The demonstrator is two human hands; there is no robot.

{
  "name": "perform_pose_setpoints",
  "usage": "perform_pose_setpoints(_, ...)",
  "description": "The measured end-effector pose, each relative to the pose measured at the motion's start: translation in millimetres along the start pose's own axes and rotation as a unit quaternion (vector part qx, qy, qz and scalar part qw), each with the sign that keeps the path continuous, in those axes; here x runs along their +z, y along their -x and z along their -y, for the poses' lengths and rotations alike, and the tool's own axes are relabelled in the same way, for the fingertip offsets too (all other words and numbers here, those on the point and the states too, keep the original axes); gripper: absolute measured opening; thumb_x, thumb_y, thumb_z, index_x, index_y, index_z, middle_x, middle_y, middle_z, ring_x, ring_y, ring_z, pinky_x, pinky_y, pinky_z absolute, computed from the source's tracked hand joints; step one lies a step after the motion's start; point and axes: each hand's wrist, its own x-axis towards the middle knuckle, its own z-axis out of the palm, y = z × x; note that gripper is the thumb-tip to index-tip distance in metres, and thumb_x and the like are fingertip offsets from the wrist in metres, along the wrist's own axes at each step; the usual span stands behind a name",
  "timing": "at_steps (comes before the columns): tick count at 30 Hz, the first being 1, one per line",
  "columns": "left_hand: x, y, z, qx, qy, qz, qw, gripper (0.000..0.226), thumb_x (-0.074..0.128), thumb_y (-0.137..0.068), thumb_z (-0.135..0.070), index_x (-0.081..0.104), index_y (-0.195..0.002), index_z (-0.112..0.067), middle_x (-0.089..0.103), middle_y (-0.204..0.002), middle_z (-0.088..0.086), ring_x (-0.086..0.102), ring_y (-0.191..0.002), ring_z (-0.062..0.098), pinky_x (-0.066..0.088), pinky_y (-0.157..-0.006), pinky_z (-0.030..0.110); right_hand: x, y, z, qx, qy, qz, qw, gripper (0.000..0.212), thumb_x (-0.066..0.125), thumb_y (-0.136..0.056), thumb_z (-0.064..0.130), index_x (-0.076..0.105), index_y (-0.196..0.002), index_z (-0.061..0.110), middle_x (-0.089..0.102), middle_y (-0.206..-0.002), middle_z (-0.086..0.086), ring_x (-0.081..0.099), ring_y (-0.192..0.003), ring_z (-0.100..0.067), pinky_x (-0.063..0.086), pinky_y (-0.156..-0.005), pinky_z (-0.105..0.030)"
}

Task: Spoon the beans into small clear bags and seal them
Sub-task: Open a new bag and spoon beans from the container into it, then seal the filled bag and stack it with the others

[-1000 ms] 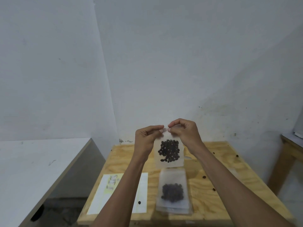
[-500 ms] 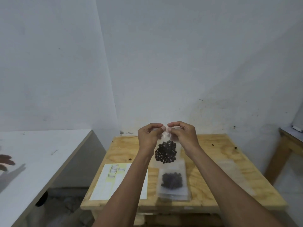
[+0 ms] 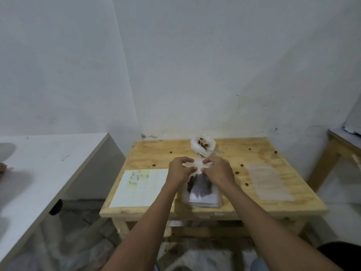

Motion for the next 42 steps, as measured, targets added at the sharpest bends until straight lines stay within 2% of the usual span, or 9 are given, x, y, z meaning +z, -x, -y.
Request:
perform_pose_setpoints(4, 5.1, 6.8, 5.9, 0.011, -0.054, -0.014, 0.998, 0.026, 0.082, -0.086, -0.026, 0.077, -0.109, -0.014, 0.072, -0.118, 0.006, 0.069, -0.089, 0.023, 0.049, -0.070, 0.020, 5.8, 3.6, -4.5, 0.003, 0.090, -0.010, 0.996, 0.030, 0.074, -0.090, 0.041, 0.072, -0.119, 0.034, 0.060, -0.132, -0.001, 0.059, -0.119, -0.024, 0.050, -0.087, -0.034)
perform_pose_setpoints(11, 5.6, 5.7, 9.5, 0.054, -0.118, -0.032, 0.991, 0.029, 0.077, -0.089, -0.034, 0.078, -0.109, -0.014, 0.073, -0.120, 0.006, 0.063, -0.116, 0.023, 0.049, -0.095, 0.033, 7.0, 3.2, -6.4, -0.008, 0.089, 0.003, 0.996, 0.032, 0.070, -0.093, 0.042, 0.071, -0.123, 0.031, 0.055, -0.135, -0.003, 0.055, -0.123, -0.025, 0.051, -0.091, -0.037)
perform_pose_setpoints(16, 12.1, 0.6, 4.7, 0.077, -0.129, -0.048, 0.987, 0.026, 0.077, -0.086, -0.038, 0.078, -0.106, -0.021, 0.069, -0.124, 0.006, 0.055, -0.125, 0.027, 0.044, -0.097, 0.033, -2.6, -2.5, -4.0, -0.023, 0.060, -0.002, 0.998, 0.029, 0.071, -0.092, 0.044, 0.072, -0.118, 0.030, 0.055, -0.136, -0.002, 0.054, -0.125, -0.024, 0.049, -0.088, -0.036)
perform_pose_setpoints(19, 21.8, -3.0, -13.2, 0.112, -0.135, -0.078, 0.981, 0.022, 0.075, -0.087, -0.034, 0.078, -0.105, -0.020, 0.068, -0.124, 0.004, 0.052, -0.124, 0.025, 0.037, -0.096, 0.029, -19.5, -10.5, -9.0, -0.019, 0.035, -0.030, 0.999, 0.021, 0.070, -0.092, 0.041, 0.074, -0.110, 0.031, 0.061, -0.133, 0.000, 0.060, -0.118, -0.022, 0.051, -0.085, -0.035)
perform_pose_setpoints(21, 33.4, -6.2, -31.7, 0.145, -0.127, -0.076, 0.978, 0.020, 0.071, -0.087, -0.035, 0.078, -0.101, -0.021, 0.071, -0.118, 0.001, 0.055, -0.119, 0.024, 0.045, -0.099, 0.035, -35.8, -18.7, -17.0, 0.003, 0.026, -0.057, 0.998, 0.015, 0.070, -0.092, 0.038, 0.075, -0.105, 0.031, 0.067, -0.127, 0.000, 0.064, -0.113, -0.023, 0.054, -0.086, -0.035)
perform_pose_setpoints(26, 84.1, -10.0, -83.8, 0.155, -0.112, 0.021, 0.981, 0.025, 0.070, -0.093, -0.032, 0.076, -0.110, -0.014, 0.073, -0.110, 0.009, 0.068, -0.102, 0.024, 0.053, -0.086, 0.035, -85.6, -34.8, -55.3, 0.090, 0.037, -0.111, 0.989, 0.020, 0.069, -0.093, 0.036, 0.074, -0.110, 0.026, 0.073, -0.115, 0.000, 0.068, -0.093, -0.023, 0.053, -0.073, -0.030)
perform_pose_setpoints(31, 147.1, -9.0, -103.3, 0.079, -0.141, 0.117, 0.980, 0.028, 0.071, -0.093, -0.034, 0.073, -0.115, -0.015, 0.074, -0.110, 0.010, 0.069, -0.098, 0.024, 0.051, -0.078, 0.030, -128.1, -38.8, -105.6, 0.174, 0.058, -0.095, 0.978, 0.027, 0.068, -0.093, 0.028, 0.072, -0.119, 0.022, 0.068, -0.127, -0.004, 0.064, -0.112, -0.029, 0.048, -0.079, -0.031)
perform_pose_setpoints(38, 188.7, -6.5, -114.0, 0.022, -0.183, 0.158, 0.970, 0.016, 0.066, -0.087, -0.018, 0.070, -0.098, -0.007, 0.071, -0.095, 0.011, 0.070, -0.081, 0.031, 0.063, -0.072, 0.043, -141.0, -37.7, -147.7, 0.194, 0.066, -0.060, 0.977, 0.022, 0.066, -0.093, 0.018, 0.072, -0.113, 0.008, 0.070, -0.118, -0.012, 0.065, -0.104, -0.032, 0.055, -0.087, -0.036)
perform_pose_setpoints(42, 195.1, -7.9, -118.6, -0.002, -0.154, 0.157, 0.976, 0.016, 0.063, -0.089, -0.012, 0.069, -0.103, -0.008, 0.069, -0.100, 0.011, 0.070, -0.089, 0.033, 0.062, -0.076, 0.043, -139.2, -40.4, -153.2, 0.198, 0.029, -0.069, 0.977, 0.036, 0.067, -0.093, 0.017, 0.068, -0.128, 0.010, 0.065, -0.134, -0.011, 0.060, -0.122, -0.032, 0.052, -0.094, -0.035)
